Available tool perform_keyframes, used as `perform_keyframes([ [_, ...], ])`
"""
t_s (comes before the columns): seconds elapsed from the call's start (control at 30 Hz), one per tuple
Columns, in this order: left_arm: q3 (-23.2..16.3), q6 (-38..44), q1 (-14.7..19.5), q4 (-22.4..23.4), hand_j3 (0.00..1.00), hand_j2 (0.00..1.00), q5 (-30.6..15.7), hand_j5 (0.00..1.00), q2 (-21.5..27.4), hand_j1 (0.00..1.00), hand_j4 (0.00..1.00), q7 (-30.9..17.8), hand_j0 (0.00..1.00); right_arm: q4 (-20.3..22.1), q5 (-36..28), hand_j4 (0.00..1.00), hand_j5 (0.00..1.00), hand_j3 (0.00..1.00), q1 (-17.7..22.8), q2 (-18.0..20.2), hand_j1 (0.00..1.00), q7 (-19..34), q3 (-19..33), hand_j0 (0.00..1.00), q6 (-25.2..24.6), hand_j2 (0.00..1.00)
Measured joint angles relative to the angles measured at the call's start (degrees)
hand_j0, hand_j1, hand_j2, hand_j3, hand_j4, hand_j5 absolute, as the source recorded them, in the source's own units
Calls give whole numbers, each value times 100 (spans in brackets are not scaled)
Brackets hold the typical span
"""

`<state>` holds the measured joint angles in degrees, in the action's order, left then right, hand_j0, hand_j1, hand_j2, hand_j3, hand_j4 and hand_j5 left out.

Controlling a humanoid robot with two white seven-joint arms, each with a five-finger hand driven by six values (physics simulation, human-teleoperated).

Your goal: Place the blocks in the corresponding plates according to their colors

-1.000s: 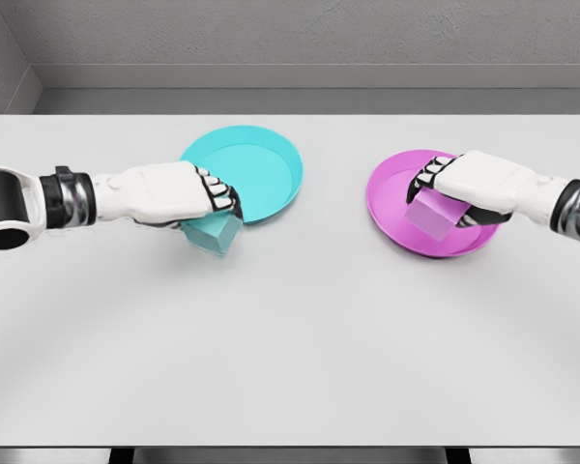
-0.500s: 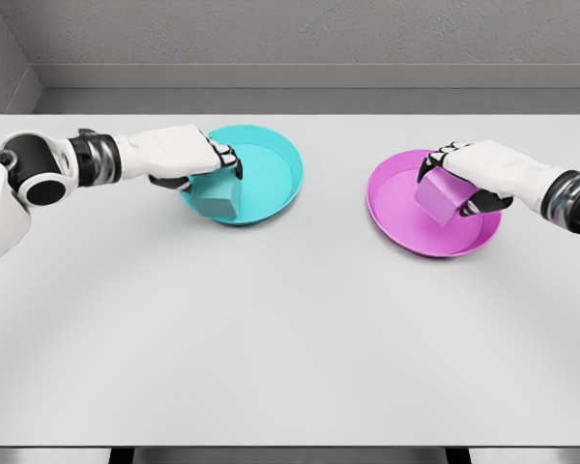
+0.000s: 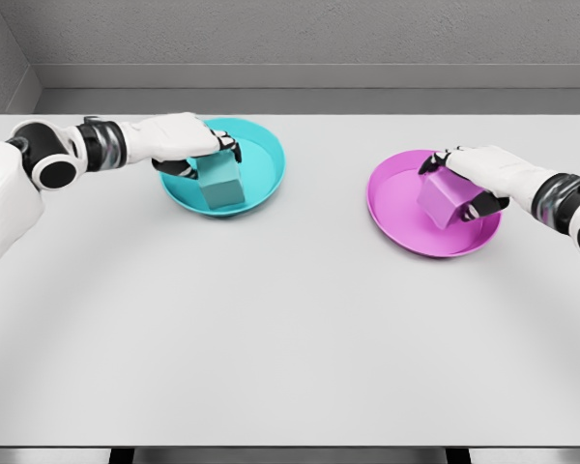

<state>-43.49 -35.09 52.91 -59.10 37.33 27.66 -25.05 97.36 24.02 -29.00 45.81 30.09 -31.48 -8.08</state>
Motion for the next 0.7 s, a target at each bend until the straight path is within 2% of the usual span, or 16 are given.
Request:
perform_keyframes([
  [0.23, 40, -1, 351, 175, 100, 100, -59, 100, 94, 100, 100, 5, 100, 18, 2, 100, 100, 100, -9, -7, 100, -4, -1, 100, -5, 100],
  [0.37, 42, -5, 264, 138, 100, 100, -490, 100, 476, 100, 100, 1, 100, 46, 2, 100, 100, 100, -105, 9, 100, -2, 17, 100, 0, 100],
  [0.57, 39, -6, -220, -949, 100, 100, -1045, 100, 1423, 100, 100, -3, 100, 170, -25, 100, 100, 100, -97, 136, 100, -1, 76, 100, 101, 100],
  [0.7, 150, -6, -474, -1360, 100, 100, -1279, 100, 1942, 100, 100, -4, 100, 239, -62, 100, 100, 100, 114, 459, 100, -13, 331, 100, 582, 100],
])
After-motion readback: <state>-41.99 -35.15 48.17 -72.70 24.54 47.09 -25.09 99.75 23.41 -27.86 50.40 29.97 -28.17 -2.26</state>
